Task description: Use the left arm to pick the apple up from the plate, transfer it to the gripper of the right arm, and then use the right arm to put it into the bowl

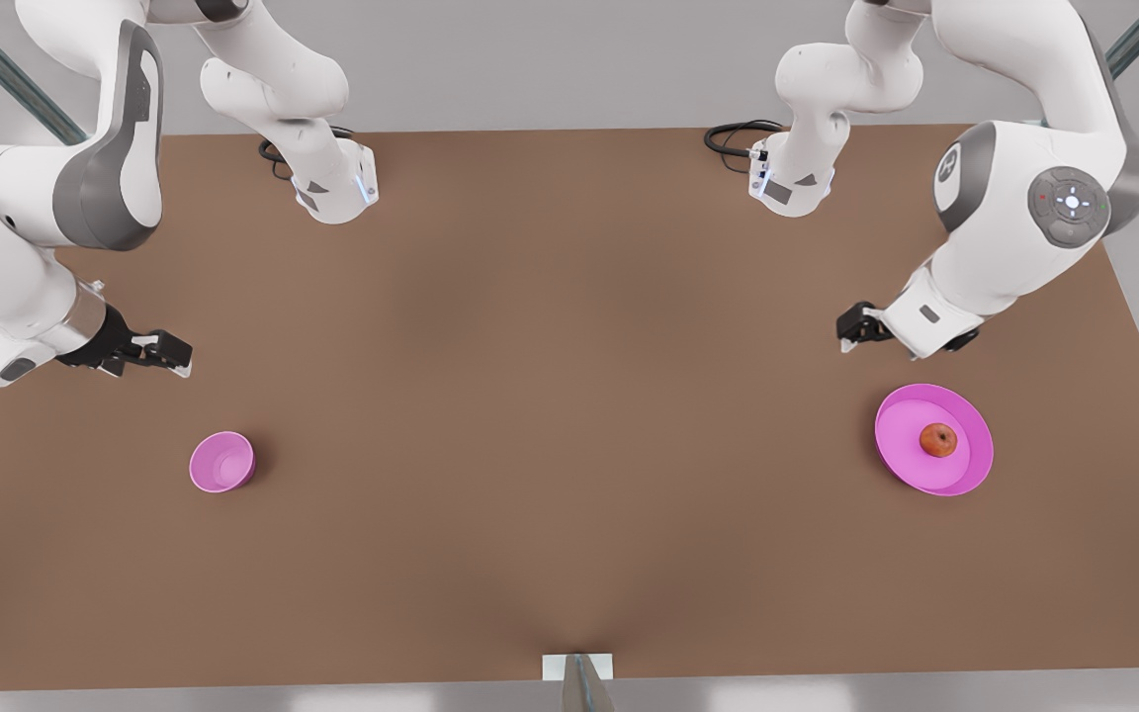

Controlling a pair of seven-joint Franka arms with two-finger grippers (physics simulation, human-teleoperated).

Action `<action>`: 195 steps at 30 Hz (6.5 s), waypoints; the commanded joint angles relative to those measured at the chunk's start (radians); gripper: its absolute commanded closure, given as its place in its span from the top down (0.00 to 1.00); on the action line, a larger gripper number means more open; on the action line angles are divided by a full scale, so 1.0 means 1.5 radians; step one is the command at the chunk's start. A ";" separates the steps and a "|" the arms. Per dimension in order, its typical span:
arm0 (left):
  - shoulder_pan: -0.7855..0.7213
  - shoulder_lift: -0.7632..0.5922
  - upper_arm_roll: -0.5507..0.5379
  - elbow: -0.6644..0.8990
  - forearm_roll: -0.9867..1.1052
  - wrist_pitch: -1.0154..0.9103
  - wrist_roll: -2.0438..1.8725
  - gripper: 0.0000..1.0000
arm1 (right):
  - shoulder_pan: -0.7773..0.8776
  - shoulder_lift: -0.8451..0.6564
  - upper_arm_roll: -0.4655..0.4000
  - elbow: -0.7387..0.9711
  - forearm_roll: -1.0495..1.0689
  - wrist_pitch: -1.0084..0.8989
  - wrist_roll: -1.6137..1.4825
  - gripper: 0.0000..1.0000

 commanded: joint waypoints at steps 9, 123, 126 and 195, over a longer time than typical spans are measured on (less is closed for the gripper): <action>0.143 0.100 0.004 -0.109 -0.001 0.270 -0.023 1.00 | 0.002 -0.001 0.000 0.000 -0.001 0.004 0.002 1.00; -0.106 0.516 -0.266 0.090 -1.091 0.446 1.574 0.63 | -0.029 0.284 0.334 -0.296 1.138 0.299 -0.814 1.00; -0.106 0.517 -0.266 0.090 -1.091 0.446 1.575 0.63 | -0.046 0.320 0.325 -0.258 1.136 0.292 -0.813 1.00; 0.062 -0.018 -0.003 0.023 0.000 -0.036 0.014 1.00 | -0.333 0.387 0.227 0.008 0.459 0.063 -0.685 0.61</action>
